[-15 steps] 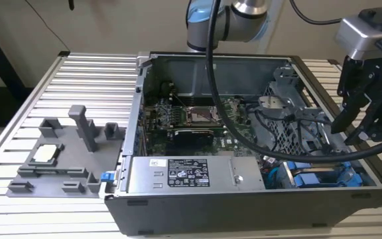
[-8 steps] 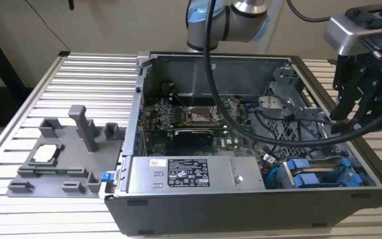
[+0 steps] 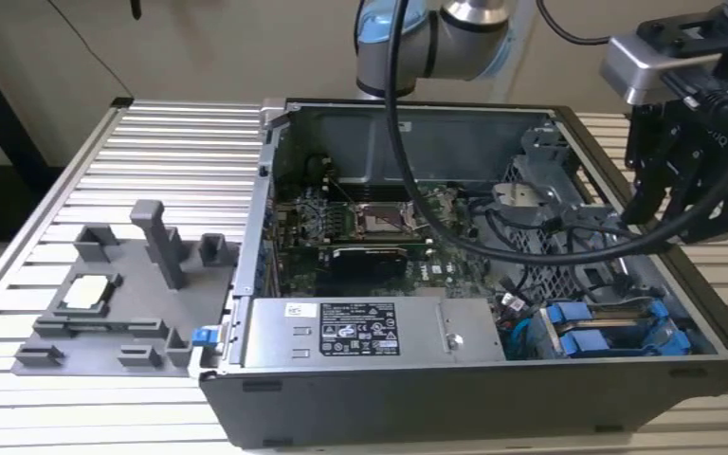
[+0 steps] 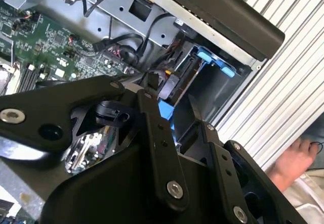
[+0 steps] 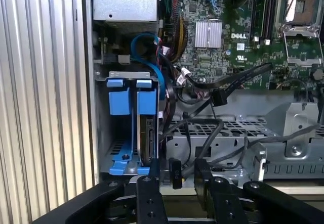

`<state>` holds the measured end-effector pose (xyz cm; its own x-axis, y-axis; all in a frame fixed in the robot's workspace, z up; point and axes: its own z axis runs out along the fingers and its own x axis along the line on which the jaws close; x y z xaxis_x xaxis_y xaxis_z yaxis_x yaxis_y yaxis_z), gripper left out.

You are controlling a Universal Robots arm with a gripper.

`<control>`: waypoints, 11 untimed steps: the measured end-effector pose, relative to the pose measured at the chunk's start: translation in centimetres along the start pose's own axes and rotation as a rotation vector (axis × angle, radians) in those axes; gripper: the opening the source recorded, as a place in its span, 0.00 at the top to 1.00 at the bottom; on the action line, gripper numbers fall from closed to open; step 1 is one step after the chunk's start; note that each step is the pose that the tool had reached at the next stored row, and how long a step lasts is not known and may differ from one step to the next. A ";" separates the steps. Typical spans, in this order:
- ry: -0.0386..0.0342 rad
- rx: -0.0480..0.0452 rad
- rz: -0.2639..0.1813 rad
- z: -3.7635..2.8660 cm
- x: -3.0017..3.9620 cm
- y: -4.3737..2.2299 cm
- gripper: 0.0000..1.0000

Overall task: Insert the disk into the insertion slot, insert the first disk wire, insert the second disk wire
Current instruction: 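Insert the first disk wire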

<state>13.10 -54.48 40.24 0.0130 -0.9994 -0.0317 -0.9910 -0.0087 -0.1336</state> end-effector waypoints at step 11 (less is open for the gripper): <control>0.0333 0.0214 0.003 0.56 0.02 0.08 0.60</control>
<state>13.10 -54.48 39.68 0.0051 -1.0000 0.0008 -0.9880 -0.0051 -0.1547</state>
